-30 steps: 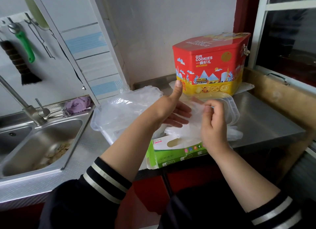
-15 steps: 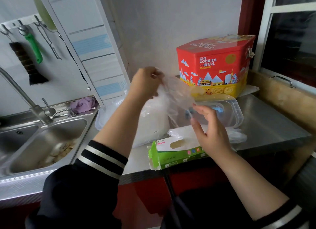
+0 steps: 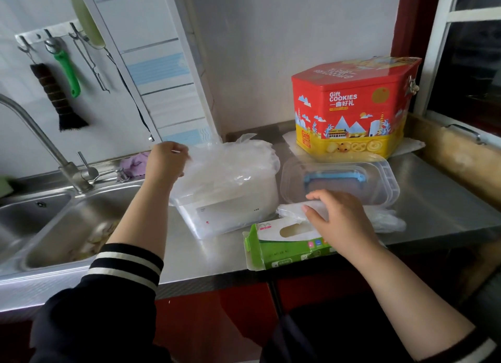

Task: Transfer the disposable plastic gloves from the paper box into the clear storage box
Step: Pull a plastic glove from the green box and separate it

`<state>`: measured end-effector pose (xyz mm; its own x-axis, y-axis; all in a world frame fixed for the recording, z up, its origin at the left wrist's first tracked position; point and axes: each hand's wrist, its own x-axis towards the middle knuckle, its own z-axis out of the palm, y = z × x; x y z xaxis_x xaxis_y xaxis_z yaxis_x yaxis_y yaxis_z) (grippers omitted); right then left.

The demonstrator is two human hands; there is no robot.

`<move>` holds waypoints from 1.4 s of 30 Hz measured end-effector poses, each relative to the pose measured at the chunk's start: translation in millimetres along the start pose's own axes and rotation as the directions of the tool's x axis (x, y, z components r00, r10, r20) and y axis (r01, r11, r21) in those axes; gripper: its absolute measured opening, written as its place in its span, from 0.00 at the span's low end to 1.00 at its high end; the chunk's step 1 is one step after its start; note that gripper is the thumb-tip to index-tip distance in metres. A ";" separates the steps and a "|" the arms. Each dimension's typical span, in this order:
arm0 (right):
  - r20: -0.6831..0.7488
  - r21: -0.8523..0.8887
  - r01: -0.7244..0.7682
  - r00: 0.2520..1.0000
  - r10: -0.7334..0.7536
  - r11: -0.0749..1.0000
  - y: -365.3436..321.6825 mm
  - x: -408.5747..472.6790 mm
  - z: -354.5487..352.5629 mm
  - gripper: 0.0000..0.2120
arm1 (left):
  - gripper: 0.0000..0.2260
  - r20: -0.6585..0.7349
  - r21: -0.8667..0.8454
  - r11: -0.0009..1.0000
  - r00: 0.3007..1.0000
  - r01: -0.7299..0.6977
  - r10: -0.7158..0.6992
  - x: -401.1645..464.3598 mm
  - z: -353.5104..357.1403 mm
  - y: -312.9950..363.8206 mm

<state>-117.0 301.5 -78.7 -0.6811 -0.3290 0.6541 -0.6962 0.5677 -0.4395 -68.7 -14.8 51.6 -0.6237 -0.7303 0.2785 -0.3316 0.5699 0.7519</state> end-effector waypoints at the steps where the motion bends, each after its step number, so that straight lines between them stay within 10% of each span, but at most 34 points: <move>1: 0.015 -0.011 -0.003 1.000 0.003 1.000 0.5 0.0 1.5 0.11 | 0.04 0.007 0.030 0.999 1.000 -0.013 0.013 0.2 -1.5 -3.2; 10: 0.079 -0.057 -0.037 0.996 0.041 0.998 -1.8 5.7 6.3 0.11 | 0.20 -0.017 0.366 0.928 0.996 -0.075 0.087 -5.9 -6.6 -14.3; 15: 0.096 -0.007 -0.021 0.995 0.021 1.000 -1.3 8.7 5.7 0.02 | 0.23 -0.189 0.541 0.806 0.898 -0.242 0.396 -28.4 -4.5 4.6; 20: 0.064 0.006 -0.132 0.989 0.131 0.991 -6.3 10.4 2.4 0.06 | 0.14 -0.241 0.384 0.692 0.657 -0.612 0.714 -62.6 6.6 39.7; 23: 0.099 0.068 -0.287 0.955 0.279 0.956 -7.1 14.5 1.9 0.09 | 0.07 -0.167 0.049 0.727 0.712 -0.685 0.682 -86.5 17.6 58.8; 28: 0.060 0.246 -0.395 0.917 0.393 0.885 -7.8 21.1 -2.0 0.10 | 0.09 0.204 -0.223 0.820 0.798 -0.527 0.568 -122.2 38.5 81.1; 37: -0.052 0.572 -0.445 0.818 0.572 0.689 -10.6 26.3 -14.0 0.11 | 0.14 0.729 -0.151 0.962 0.631 -0.228 0.264 -144.9 78.6 80.3; 42: -0.243 0.544 -0.181 0.901 0.360 0.820 -18.8 19.8 -22.9 0.09 | 0.39 0.828 -0.253 0.936 0.555 0.245 0.079 -133.2 84.8 82.8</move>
<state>-112.2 301.5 -43.3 -0.8090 0.0918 0.5806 -0.5706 0.1146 -0.8132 -73.1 161.6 26.1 -0.9585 -0.0488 -0.2808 -0.2836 0.2593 0.9232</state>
